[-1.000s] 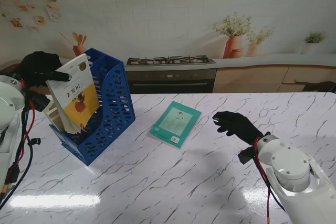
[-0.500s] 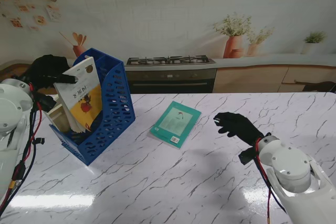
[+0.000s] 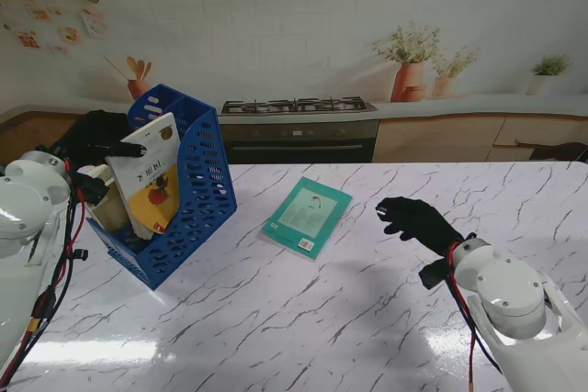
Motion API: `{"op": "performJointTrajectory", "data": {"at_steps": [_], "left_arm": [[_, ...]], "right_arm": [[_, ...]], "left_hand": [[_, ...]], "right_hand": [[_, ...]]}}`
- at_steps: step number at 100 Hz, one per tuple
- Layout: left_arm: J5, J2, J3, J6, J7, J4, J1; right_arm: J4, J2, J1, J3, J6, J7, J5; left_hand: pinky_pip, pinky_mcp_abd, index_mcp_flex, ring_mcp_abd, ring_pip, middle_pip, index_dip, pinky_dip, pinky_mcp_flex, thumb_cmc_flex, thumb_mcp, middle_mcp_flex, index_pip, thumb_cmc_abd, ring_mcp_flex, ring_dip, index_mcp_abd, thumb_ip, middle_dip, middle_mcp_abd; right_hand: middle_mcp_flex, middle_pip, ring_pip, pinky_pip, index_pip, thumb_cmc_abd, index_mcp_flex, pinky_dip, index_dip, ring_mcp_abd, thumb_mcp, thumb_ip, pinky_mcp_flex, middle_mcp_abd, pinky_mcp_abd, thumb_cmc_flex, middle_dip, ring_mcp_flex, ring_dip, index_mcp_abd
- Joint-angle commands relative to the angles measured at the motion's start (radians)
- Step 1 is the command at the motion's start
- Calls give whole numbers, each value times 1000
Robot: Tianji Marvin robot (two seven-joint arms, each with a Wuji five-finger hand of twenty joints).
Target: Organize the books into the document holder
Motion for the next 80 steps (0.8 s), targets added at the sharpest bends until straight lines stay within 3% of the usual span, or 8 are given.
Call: {"op": "performJointTrajectory", "data": {"at_steps": [1, 25, 39, 80], "left_arm": [[-10, -8, 4, -36, -8, 15, 9], [2, -10, 9, -77, 8, 42, 40], [15, -11, 10, -131, 24, 63, 48], [-4, -21, 14, -147, 63, 69, 86]], "right_arm": [[-5, -7, -10, -2, 0, -2, 0], [-4, -8, -12, -3, 1, -6, 2], [-2, -8, -13, -3, -3, -7, 1], [-1, -9, -17, -2, -6, -13, 1]], "left_hand": [[205, -168, 37, -89, 13, -12, 22, -8, 4, 78, 100, 113, 67, 27, 2, -6, -21, 28, 14, -140], [206, -164, 37, -85, 11, -14, 22, -9, 4, 78, 102, 114, 67, 27, 2, -5, -20, 23, 13, -137], [201, -164, 38, -87, 10, -15, 22, -12, 4, 74, 104, 115, 67, 27, 1, -5, -23, 18, 14, -143], [200, -161, 35, -77, 10, -24, 22, -13, 3, 72, 102, 113, 65, 33, 1, -2, -25, 6, 5, -132]], "right_hand": [[26, 3, -9, -11, 13, 3, 22, -3, -10, -17, -6, 38, -12, -28, 244, -40, 10, 2, 0, -4], [22, 7, -9, -12, 12, 7, 18, -4, -10, -20, -6, 37, -12, -30, 238, -38, 12, -1, 1, -3], [22, 9, -7, -10, 12, 12, 18, -3, -9, -23, -11, 37, -8, -32, 235, -38, 12, 0, 2, -5], [30, 9, -4, -5, 15, 12, 25, 1, -10, -21, -25, 39, -5, -33, 241, -35, 10, 7, 2, -11]]}}
